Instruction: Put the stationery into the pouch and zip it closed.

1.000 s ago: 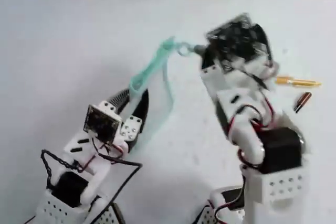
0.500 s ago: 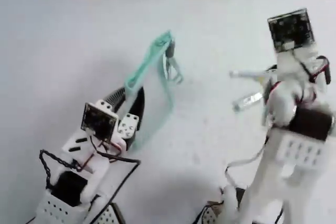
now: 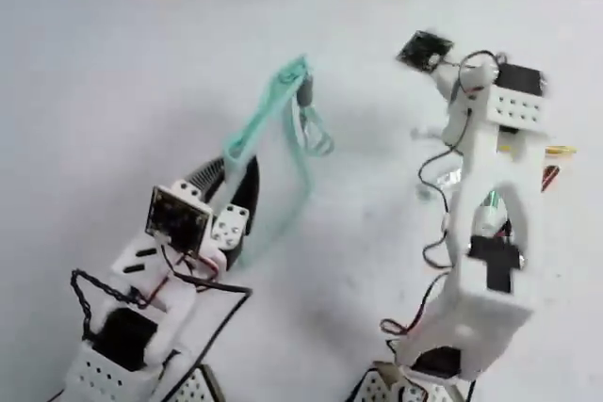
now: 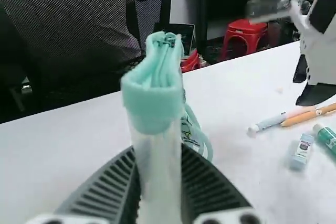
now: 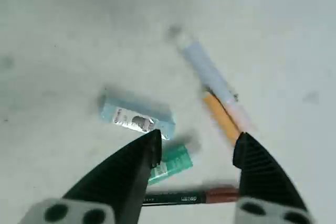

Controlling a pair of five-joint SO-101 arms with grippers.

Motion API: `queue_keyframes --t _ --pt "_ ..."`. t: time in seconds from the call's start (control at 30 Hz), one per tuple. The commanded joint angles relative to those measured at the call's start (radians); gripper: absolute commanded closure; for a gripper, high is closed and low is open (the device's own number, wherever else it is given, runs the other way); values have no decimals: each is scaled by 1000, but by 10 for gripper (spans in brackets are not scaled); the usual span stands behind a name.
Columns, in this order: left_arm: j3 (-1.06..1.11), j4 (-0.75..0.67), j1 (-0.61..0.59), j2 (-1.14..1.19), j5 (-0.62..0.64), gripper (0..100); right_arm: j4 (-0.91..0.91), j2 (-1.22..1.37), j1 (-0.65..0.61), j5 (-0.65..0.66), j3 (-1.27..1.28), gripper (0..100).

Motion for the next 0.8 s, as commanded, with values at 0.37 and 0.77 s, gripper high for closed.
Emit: queue_keyframes --t 0.37,0.77 --pt "14 -32 -73 7 -6 976 64 610 -39 104 -672 741" --pt "15 -32 -71 7 -6 976 163 1063 -41 123 -1200 850"
